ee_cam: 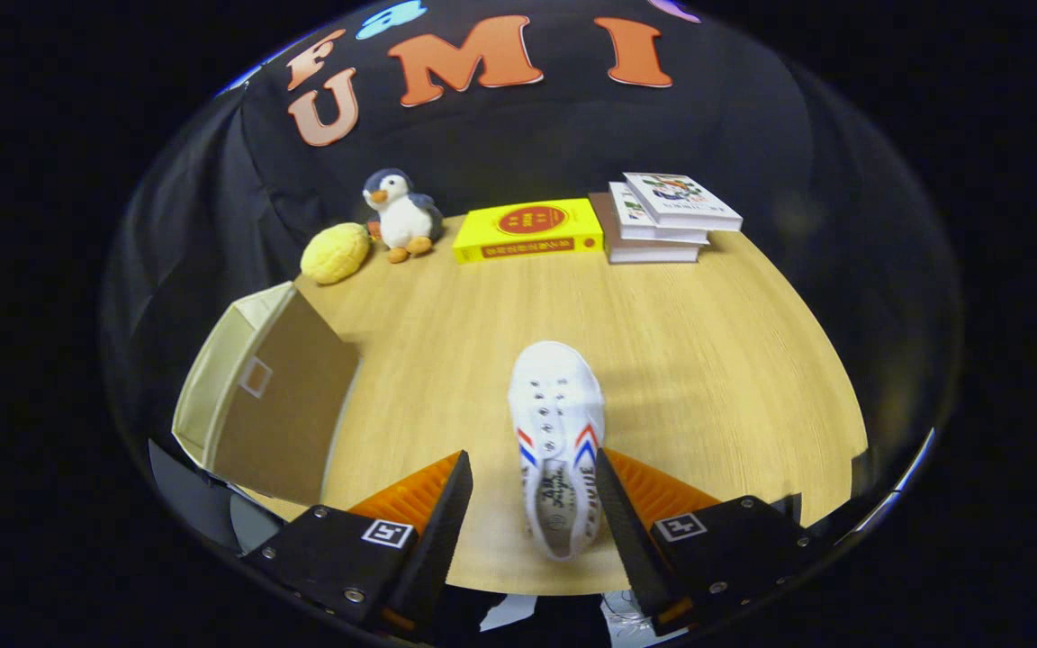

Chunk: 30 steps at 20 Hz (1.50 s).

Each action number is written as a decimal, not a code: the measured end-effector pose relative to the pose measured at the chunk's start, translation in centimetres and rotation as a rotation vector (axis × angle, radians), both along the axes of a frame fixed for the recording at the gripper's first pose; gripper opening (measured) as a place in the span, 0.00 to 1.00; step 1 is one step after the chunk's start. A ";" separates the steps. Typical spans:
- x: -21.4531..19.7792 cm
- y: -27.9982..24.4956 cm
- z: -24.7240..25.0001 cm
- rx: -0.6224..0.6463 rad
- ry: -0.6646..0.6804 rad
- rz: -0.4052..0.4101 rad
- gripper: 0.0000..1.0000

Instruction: Open the storage box then place both shoes into the box .Put the left shoe in first, then the right shoe, with the right side of both shoes facing outward in a uniform manner.

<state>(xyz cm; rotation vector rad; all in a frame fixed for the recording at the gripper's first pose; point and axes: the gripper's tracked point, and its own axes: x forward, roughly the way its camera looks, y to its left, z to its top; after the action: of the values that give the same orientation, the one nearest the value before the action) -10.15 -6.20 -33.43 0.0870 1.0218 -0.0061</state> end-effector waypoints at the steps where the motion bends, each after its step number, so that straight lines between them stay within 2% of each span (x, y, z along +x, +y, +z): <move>1: -0.4 -1.3 -1.6 -0.023 0.019 -0.004 0.81; 3: -1.8 -2.6 -4.5 -0.022 0.097 -0.011 0.77; 5: -2.1 -2.4 -6.2 0.030 0.134 -0.009 0.72; 10: -0.8 -1.7 -8.3 0.221 0.171 -0.084 0.62; 12: -0.8 -1.1 -8.6 0.271 0.187 -0.085 0.50; 14: -0.8 -1.3 -8.3 0.261 0.179 -0.067 0.38; 15: -0.7 -1.4 -8.4 0.261 0.180 -0.073 0.37; 17: -0.6 -1.6 -8.3 0.298 0.192 -0.131 0.27; 20: -0.5 -1.3 -8.0 0.318 0.191 -0.174 0.12; 22: -0.6 -0.6 -7.6 0.303 0.188 -0.195 0.08; 30: 3.3 4.2 -0.3 0.334 0.082 -0.134 0.07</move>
<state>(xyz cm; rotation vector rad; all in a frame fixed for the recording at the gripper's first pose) -6.80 -1.97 -33.76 0.4624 1.0903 0.0389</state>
